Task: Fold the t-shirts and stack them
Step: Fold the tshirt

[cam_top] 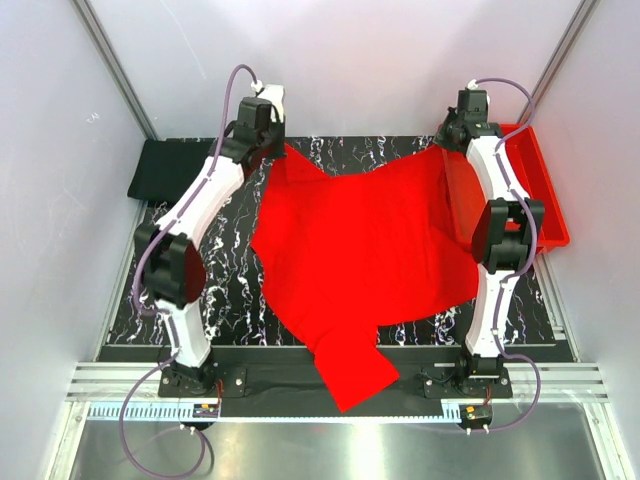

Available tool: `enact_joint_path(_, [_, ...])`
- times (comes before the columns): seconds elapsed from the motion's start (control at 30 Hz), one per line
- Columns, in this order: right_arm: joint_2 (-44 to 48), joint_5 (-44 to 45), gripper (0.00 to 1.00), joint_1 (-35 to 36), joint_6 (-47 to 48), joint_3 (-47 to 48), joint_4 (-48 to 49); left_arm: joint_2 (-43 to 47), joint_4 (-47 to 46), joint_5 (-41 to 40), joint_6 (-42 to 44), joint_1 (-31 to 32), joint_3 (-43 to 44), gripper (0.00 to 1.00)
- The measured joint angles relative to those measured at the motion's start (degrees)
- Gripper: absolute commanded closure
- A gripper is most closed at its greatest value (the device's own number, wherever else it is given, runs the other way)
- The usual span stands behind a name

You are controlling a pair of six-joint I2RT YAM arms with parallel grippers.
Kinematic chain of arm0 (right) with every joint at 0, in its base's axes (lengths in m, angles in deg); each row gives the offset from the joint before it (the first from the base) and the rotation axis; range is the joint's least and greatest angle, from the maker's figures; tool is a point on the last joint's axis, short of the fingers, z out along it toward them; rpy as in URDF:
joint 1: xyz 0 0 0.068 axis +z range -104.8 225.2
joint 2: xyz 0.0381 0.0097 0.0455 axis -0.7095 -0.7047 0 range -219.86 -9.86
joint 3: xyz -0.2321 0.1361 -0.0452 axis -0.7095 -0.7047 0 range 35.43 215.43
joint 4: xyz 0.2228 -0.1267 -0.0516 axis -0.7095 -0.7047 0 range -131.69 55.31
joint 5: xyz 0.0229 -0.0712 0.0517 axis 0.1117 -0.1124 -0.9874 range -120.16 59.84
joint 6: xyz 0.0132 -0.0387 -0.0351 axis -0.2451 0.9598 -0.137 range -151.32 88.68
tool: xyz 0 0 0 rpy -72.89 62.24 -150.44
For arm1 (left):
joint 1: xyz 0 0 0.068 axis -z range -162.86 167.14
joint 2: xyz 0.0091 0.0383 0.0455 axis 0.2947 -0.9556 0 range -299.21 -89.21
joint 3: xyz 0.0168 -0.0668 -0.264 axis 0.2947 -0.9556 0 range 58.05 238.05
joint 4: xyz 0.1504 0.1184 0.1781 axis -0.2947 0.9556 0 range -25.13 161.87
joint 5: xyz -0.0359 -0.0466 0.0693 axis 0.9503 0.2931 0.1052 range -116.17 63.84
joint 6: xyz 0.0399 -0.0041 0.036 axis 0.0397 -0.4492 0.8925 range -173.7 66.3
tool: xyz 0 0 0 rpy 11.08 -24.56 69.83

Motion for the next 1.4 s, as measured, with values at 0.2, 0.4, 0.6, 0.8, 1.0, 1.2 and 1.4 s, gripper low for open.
enact_joint_path(0.2, [0.0, -1.88, 1.0, -1.18, 1.86, -0.15, -3.02, 10.6, 2.38, -0.92, -3.8, 6.01, -9.68, 1.0])
enact_joint_path(0.4, [0.31, -3.17, 1.0, -2.25, 2.82, -2.82, -3.87, 17.31, 4.76, -2.14, -7.34, 10.64, -20.11, 1.0])
enact_joint_path(0.6, [1.44, -3.74, 1.0, -2.6, 2.95, -5.68, -4.9, 19.69, 5.51, -3.21, -10.93, 14.01, -26.08, 1.0])
enact_joint_path(0.8, [3.89, -4.61, 1.0, -2.6, 2.93, -7.56, -5.01, 22.18, 6.25, -4.15, -15.43, 17.79, -30.75, 1.0])
enact_joint_path(1.0, [5.2, -4.61, 1.0, -2.6, 2.97, -8.13, -5.05, 25.73, 7.21, -4.85, -19.3, 18.27, -32.2, 1.0])
enact_joint_path(1.2, [5.27, -4.52, 1.0, -2.6, 2.99, -8.15, -5.53, 29.99, 8.55, -5.97, -21.33, 18.18, -33.66, 1.0])
enact_joint_path(1.4, [5.86, -4.46, 1.0, -2.6, 3.37, -9.84, -5.77, 32.74, 9.84, -5.95, -22.23, 18.18, -34.88, 1.0])
